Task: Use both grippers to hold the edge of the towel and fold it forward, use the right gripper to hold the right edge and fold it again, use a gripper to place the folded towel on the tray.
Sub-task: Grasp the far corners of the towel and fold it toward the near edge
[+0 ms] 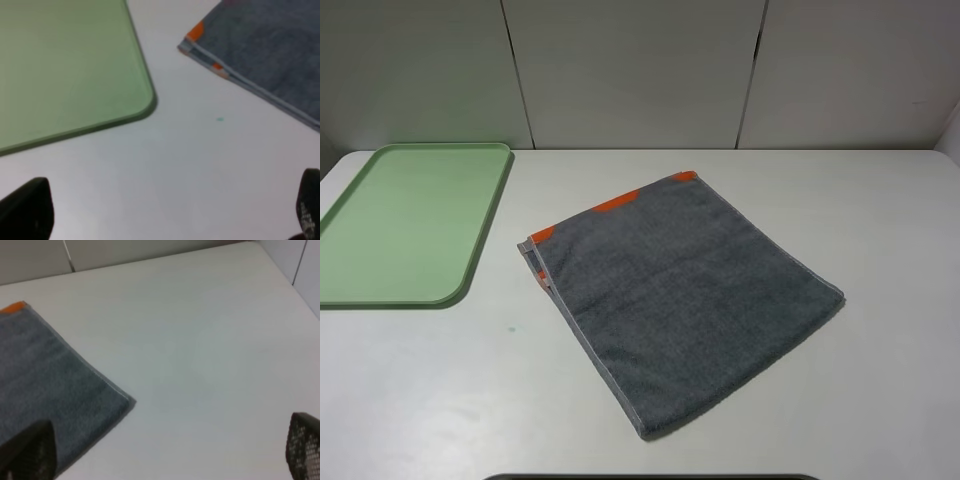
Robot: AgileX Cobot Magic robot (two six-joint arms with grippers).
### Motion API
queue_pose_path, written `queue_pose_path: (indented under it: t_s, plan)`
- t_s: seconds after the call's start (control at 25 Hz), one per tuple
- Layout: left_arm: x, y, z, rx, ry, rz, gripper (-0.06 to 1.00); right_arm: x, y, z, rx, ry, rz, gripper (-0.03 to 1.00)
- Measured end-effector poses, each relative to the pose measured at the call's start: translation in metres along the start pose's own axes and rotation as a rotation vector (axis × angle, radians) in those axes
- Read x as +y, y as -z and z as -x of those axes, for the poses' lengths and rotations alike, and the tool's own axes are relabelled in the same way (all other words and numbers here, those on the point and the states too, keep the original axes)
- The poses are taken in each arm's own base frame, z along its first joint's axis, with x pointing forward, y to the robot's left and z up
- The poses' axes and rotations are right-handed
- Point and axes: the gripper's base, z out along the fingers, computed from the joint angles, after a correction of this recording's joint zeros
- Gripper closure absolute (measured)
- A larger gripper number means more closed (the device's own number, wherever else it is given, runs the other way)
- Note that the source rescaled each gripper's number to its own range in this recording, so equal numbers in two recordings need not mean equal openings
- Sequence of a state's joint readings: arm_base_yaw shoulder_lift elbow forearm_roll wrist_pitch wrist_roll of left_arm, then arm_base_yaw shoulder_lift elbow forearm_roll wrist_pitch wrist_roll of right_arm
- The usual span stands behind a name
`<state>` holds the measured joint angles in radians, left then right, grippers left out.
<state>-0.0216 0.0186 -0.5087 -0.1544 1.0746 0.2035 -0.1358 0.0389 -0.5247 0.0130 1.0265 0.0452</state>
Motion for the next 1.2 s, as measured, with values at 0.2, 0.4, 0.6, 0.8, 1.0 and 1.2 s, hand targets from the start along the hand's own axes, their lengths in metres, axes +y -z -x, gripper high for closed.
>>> queue_pose_path:
  t_s: [0.2,0.4,0.6,0.8,1.0,1.2]
  plan:
    - [0.002,-0.004,0.021,0.076,0.017,-0.023,-0.02,0.001,-0.012,0.026,0.101,-0.002,-0.005,-0.03]
    - [0.003,-0.013,0.045,0.158,0.001,-0.081,-0.02,0.003,-0.034,0.053,0.218,-0.040,-0.008,-0.03]
    - [0.004,-0.025,0.067,0.218,-0.054,-0.155,-0.01,0.008,-0.055,0.077,0.302,-0.110,0.025,-0.03]
    - [0.003,-0.031,0.084,0.207,-0.072,-0.198,-0.01,0.014,-0.078,0.095,0.417,-0.187,0.048,-0.03]
    - [0.000,-0.032,0.088,0.198,-0.054,-0.235,-0.01,0.016,-0.103,0.107,0.565,-0.214,0.045,-0.03]
    - [-0.003,-0.031,0.090,0.187,-0.036,-0.269,-0.01,0.021,-0.126,0.116,0.656,-0.284,0.073,-0.03]
